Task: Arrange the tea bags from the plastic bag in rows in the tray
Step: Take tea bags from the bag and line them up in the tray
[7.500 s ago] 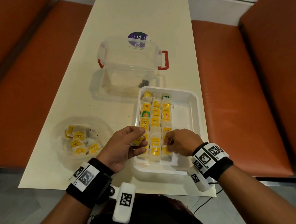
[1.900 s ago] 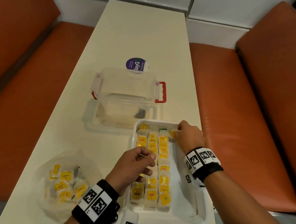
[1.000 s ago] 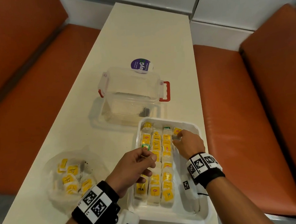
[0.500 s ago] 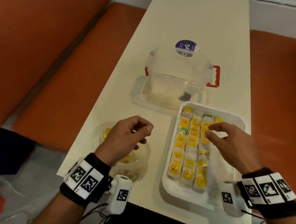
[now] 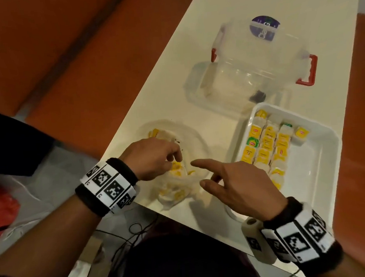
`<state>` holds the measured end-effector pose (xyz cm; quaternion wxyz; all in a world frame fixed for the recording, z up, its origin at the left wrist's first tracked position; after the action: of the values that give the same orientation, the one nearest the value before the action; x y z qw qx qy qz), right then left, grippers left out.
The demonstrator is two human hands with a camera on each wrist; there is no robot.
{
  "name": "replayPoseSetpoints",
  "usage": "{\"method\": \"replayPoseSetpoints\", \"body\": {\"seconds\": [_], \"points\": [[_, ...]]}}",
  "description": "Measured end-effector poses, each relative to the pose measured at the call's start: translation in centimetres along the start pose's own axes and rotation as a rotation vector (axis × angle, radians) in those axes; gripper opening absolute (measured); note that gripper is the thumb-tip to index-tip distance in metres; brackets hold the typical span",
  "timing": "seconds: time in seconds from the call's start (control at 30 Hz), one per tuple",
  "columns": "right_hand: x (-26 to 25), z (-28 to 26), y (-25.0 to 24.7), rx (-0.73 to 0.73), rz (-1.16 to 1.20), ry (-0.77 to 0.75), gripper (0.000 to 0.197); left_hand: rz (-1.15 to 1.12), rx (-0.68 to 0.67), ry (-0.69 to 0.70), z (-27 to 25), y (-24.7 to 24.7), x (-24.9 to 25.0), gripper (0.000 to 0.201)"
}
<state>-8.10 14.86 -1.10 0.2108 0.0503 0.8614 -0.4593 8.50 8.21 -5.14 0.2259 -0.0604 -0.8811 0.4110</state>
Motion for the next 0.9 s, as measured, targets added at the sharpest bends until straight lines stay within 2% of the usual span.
{"method": "replayPoseSetpoints", "body": {"seconds": [0.2,0.3,0.4,0.47,0.6,0.73,0.9], "points": [[-0.7,1.3,3.2,-0.101,-0.090,0.020,0.046,0.030,-0.054,0.002,0.0,1.9,-0.5,0.031],[-0.9,1.7,3.6,-0.055,-0.140,0.030,0.034,0.095,-0.053,-0.016,0.5,2.4,-0.4,0.046],[-1.1,1.5,3.6,-0.031,-0.138,0.040,0.032,0.173,-0.056,-0.026,1.1,2.8,-0.3,0.060],[-1.2,1.3,3.6,-0.021,-0.137,0.044,0.033,0.204,-0.042,-0.039,1.4,2.8,-0.1,0.063],[-1.2,0.9,3.7,-0.010,-0.129,0.055,0.034,0.208,0.010,-0.070,1.5,2.6,-0.1,0.058],[-1.2,0.8,3.7,-0.008,-0.122,0.065,0.035,0.200,0.003,-0.091,1.5,2.8,-0.1,0.048],[-1.4,0.7,3.5,-0.002,-0.127,0.059,0.035,0.192,0.008,-0.034,1.3,2.8,0.4,0.027]]}}
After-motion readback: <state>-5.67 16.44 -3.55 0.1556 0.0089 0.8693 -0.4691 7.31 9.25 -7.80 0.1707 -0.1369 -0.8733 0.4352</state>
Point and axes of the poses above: each hand's wrist, its own z-axis towards the middle knuckle, its own y-axis out of the palm, x = y × z, the point moved 7 cm from there along z, towards the middle knuckle, and after that the axes turned 2 degrees about z, right-handed, at the moved point
